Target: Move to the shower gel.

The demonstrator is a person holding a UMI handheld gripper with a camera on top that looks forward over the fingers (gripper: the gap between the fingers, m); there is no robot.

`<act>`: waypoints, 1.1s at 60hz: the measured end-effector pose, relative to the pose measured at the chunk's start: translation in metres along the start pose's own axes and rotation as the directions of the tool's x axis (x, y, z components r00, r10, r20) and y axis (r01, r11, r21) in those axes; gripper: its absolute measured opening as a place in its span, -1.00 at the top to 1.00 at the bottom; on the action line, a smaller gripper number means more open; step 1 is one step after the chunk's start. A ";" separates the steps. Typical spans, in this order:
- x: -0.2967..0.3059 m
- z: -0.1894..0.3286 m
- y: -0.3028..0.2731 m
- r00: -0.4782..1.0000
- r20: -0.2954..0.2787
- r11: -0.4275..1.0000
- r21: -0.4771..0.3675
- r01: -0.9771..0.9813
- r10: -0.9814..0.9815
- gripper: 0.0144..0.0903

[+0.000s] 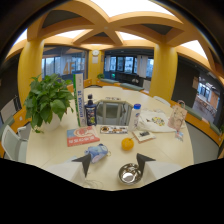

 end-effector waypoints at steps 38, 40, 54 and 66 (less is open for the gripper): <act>0.145 0.193 -0.043 1.000 -0.005 1.000 0.009 0.022 -0.022 -0.89; 0.149 0.212 -0.049 1.000 0.001 1.000 0.011 0.017 -0.017 -0.89; 0.160 0.315 -0.067 0.999 0.040 1.000 -0.007 0.005 -0.004 -0.89; 0.156 0.348 -0.063 0.998 0.070 0.999 -0.037 0.003 0.000 -0.89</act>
